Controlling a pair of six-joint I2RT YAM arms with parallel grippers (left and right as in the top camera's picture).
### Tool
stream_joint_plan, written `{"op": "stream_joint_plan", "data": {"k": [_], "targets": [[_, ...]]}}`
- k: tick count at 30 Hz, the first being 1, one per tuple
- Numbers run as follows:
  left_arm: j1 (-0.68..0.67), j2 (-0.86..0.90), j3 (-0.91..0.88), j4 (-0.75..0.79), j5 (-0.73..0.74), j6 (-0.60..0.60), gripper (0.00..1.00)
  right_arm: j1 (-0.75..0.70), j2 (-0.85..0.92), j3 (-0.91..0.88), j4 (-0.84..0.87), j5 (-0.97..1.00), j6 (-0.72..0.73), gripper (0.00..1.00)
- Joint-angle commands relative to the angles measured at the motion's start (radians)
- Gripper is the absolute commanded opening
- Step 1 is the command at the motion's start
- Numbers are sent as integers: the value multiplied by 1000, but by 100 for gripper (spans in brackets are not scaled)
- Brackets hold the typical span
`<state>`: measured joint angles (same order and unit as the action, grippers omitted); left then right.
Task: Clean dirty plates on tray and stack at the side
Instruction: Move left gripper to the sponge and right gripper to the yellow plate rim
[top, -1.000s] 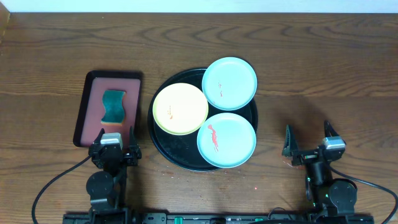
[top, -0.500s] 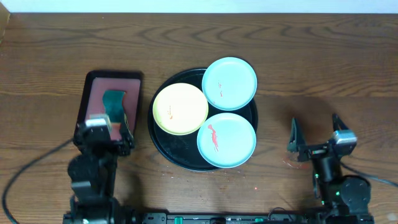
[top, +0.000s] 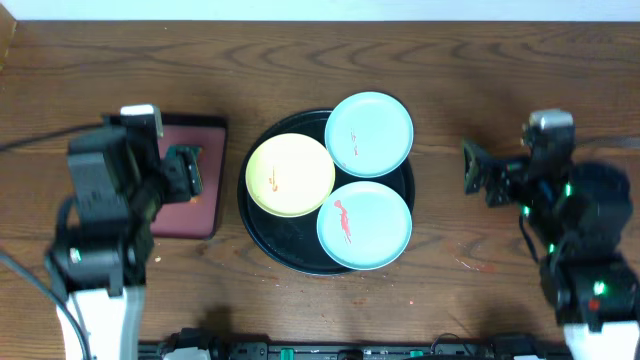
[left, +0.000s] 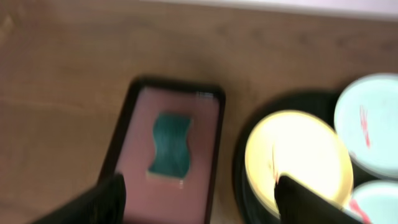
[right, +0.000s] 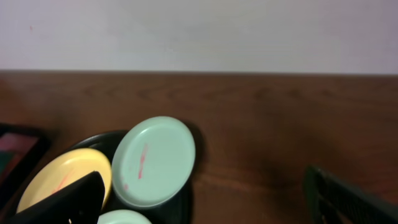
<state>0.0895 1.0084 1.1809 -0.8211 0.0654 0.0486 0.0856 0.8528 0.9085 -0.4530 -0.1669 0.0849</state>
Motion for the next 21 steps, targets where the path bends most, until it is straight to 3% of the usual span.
{"op": "stream_joint_plan", "data": {"k": [1, 5, 8, 15, 21], "targets": [[-3, 142, 173, -122, 2, -9, 77, 1, 132, 154, -103, -72, -12, 99], [-3, 291, 304, -267, 3, -9, 77, 1, 296, 314, -287, -106, -12, 99], [-3, 353, 313, -287, 31, -16, 77, 1, 396, 390, -363, -127, -12, 99], [-3, 453, 312, -299, 40, -17, 77, 2, 517, 394, -268, -282, 71, 99], [3, 489, 313, -289, 46, -16, 77, 77, 617, 395, -185, -336, 164, 88]]}}
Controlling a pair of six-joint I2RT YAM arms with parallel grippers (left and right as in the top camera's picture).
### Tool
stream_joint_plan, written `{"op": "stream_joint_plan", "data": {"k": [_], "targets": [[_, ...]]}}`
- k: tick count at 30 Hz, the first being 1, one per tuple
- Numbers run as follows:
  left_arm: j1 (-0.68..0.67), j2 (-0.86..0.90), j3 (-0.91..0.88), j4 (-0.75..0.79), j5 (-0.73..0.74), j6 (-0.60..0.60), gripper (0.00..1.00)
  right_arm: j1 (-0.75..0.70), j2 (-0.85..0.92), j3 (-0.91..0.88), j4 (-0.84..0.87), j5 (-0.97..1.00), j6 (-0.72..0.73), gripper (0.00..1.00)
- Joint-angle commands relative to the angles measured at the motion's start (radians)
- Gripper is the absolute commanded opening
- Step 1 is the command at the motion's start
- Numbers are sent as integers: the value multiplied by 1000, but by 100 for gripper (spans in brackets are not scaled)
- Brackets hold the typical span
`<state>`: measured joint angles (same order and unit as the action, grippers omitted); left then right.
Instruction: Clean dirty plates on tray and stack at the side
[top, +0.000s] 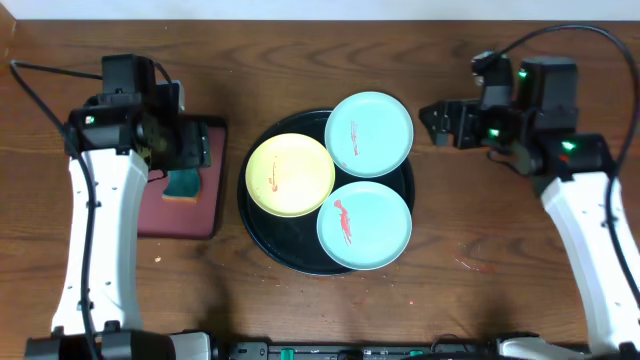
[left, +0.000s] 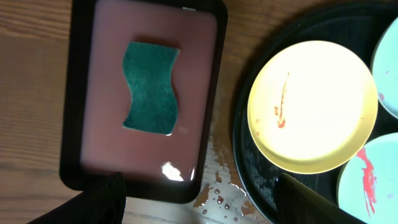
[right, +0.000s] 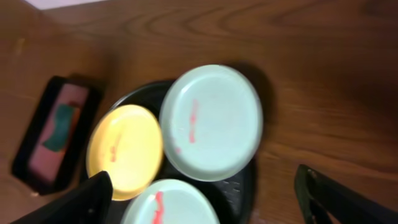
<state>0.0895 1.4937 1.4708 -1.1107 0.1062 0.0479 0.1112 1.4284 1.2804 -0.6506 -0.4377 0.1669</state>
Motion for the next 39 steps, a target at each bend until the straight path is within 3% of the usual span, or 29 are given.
{"op": "stream_joint_plan", "data": {"k": [1, 9, 15, 25, 39], "targets": [[9, 1, 24, 2, 6, -18, 77, 77, 63, 23, 19, -55, 117, 86], [101, -3, 28, 12, 5, -126, 77, 284, 235, 26, 39, 111, 377, 61], [164, -3, 28, 13, 5, -136, 77, 410, 337, 26, 72, 266, 459, 51], [174, -1, 27, 13, -52, -135, 77, 494, 489, 26, 201, 336, 455, 43], [174, 3, 23, 13, -64, -135, 77, 515, 587, 27, 270, 335, 500, 24]]}}
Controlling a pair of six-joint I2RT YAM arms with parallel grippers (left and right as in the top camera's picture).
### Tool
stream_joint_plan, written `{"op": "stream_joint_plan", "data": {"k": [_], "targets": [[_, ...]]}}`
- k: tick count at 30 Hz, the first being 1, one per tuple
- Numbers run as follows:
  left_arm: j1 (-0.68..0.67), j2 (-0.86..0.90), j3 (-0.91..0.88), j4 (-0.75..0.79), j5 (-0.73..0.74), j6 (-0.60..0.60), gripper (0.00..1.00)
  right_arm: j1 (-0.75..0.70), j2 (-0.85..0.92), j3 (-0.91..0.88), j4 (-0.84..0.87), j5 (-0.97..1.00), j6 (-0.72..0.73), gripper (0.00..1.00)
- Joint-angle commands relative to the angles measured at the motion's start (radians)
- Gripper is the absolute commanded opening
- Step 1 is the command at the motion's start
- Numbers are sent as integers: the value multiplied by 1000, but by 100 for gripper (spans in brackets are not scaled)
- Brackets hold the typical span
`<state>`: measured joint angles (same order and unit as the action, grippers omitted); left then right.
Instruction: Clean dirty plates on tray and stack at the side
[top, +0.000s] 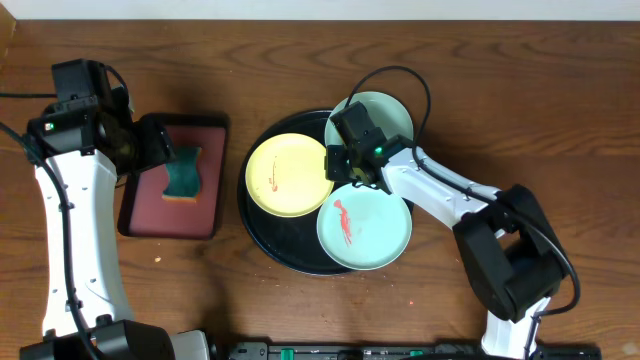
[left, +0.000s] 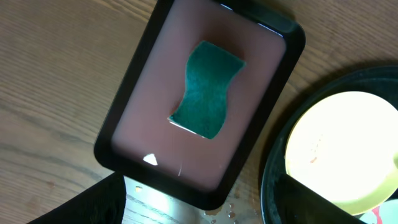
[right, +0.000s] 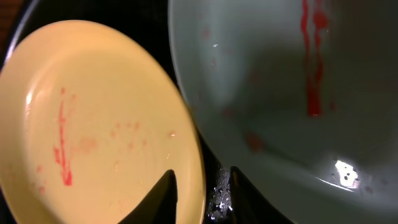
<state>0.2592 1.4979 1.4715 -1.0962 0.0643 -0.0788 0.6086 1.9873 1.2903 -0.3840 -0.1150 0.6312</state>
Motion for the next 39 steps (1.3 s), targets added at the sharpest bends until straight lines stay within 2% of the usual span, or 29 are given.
{"op": "stream_joint_plan", "data": {"k": [1, 14, 19, 22, 30, 35, 39], "targets": [[4, -2, 23, -2, -26, -8, 77, 19, 29, 17, 4, 12, 39, 24], [4, -2, -2, 3, -31, -8, 77, 21, 68, 17, 16, 6, 64, 19], [4, -1, -47, 48, -31, -8, 77, 21, 85, 17, 24, 6, 64, 5], [4, 7, -74, 83, -31, 0, 77, 21, 93, 17, 25, 5, 71, 1], [4, 134, -77, 97, -17, 131, 76, 21, 93, 17, 25, -1, 68, 1], [4, 267, -77, 104, 71, 241, 75, 21, 93, 17, 25, -14, 58, 1], [4, 373, -77, 142, 85, 263, 71, 21, 93, 17, 26, -18, 45, 1]]}}
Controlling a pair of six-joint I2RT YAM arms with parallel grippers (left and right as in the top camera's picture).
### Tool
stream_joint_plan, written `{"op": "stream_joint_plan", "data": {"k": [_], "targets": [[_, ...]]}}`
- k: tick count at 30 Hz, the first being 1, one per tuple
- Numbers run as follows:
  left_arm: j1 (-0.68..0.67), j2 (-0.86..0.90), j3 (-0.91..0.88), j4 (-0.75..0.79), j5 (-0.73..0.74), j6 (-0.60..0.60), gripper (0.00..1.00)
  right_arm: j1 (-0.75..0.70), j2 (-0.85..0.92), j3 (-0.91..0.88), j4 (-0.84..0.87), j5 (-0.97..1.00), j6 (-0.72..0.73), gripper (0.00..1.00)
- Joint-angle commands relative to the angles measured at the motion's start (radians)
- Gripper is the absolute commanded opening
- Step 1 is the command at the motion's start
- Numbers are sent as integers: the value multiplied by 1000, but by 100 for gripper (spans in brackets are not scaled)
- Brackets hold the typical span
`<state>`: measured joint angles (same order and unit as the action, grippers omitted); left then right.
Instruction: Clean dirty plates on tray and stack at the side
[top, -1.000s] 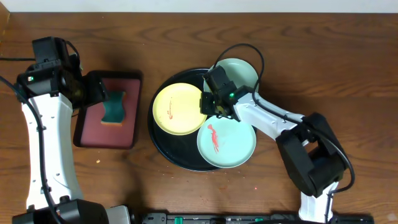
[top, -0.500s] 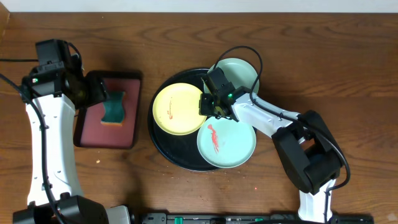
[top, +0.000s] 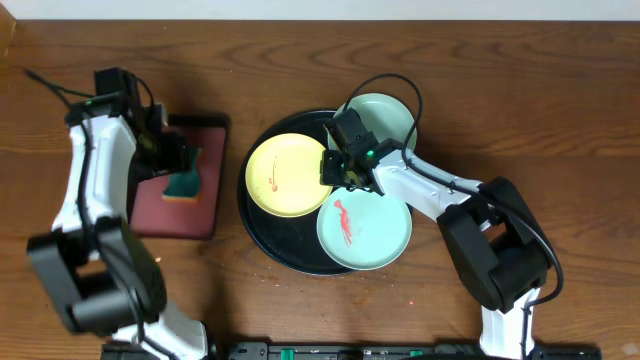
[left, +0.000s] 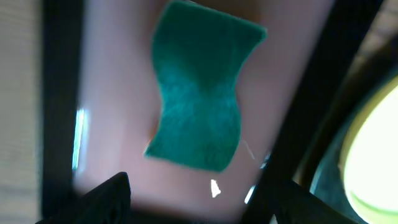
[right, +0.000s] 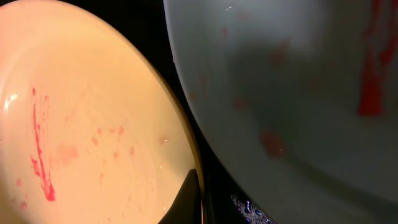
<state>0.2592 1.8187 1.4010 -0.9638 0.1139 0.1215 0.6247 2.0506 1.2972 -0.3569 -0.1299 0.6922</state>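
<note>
On the round black tray (top: 262, 245) lie a yellow plate (top: 285, 178) and two pale blue plates (top: 366, 230), (top: 385, 115), all streaked red. My right gripper (top: 337, 168) sits at the yellow plate's right rim. In the right wrist view one dark finger (right: 189, 198) presses the inside of the yellow plate (right: 87, 118) at its rim, beside the blue plate (right: 298, 93); the other finger is hidden. My left gripper (top: 172, 160) hangs open low over the green sponge (left: 199, 118), its fingers (left: 102, 199) either side of the sponge's near end.
The sponge (top: 184, 182) lies in a dark-rimmed red tray (top: 180, 215) left of the black tray. Cables trail from both arms over the wooden table (top: 520, 80). Water drops (right: 249, 208) sit on the black tray between the plates.
My right gripper has shut on the yellow plate's rim; before, its fingers stood apart there. My left gripper has dropped much closer to the sponge, which now fills its view.
Both arms began at the table's sides, grippers open. They then rose and stretched, the left over the sponge tray, the right toward the plates. Later the right reached the gap between yellow and blue plates. Now it grips the yellow rim while the left hovers at the sponge.
</note>
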Motion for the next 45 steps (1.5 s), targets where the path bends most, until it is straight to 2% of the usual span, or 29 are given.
{"op": "stream_joint_plan", "data": {"k": [1, 8, 15, 21, 24, 31, 32, 34, 36, 38, 45], "targets": [[4, 76, -6, 20, 34, 66, 70, 5, 30, 10, -2, -3, -17, 1], [4, 170, -6, 94, 28, 73, 60, 5, 30, 10, -1, -10, -28, 1], [4, 211, -10, 114, 28, 73, 44, 5, 30, 10, 2, -10, -28, 1], [4, 220, -10, 133, 29, 72, 15, 5, 30, 10, 2, -10, -28, 1], [4, 220, -10, 132, 29, 72, 8, 5, 30, 10, 3, -10, -27, 1], [4, 189, -2, 133, 28, 58, 8, 5, 30, 10, 6, -10, -27, 1], [4, 186, -2, 135, 28, 58, 15, 5, 30, 10, 6, -10, -27, 1], [4, 187, -2, 137, 28, 58, 43, 5, 30, 10, 6, -10, -27, 1], [4, 190, -3, 136, 28, 58, 56, 5, 30, 10, 6, -10, -27, 2], [4, 191, -4, 136, 29, 58, 60, 5, 30, 10, 8, -10, -28, 2], [4, 202, -9, 140, 28, 58, 60, 5, 30, 10, 10, -10, -28, 2]]}}
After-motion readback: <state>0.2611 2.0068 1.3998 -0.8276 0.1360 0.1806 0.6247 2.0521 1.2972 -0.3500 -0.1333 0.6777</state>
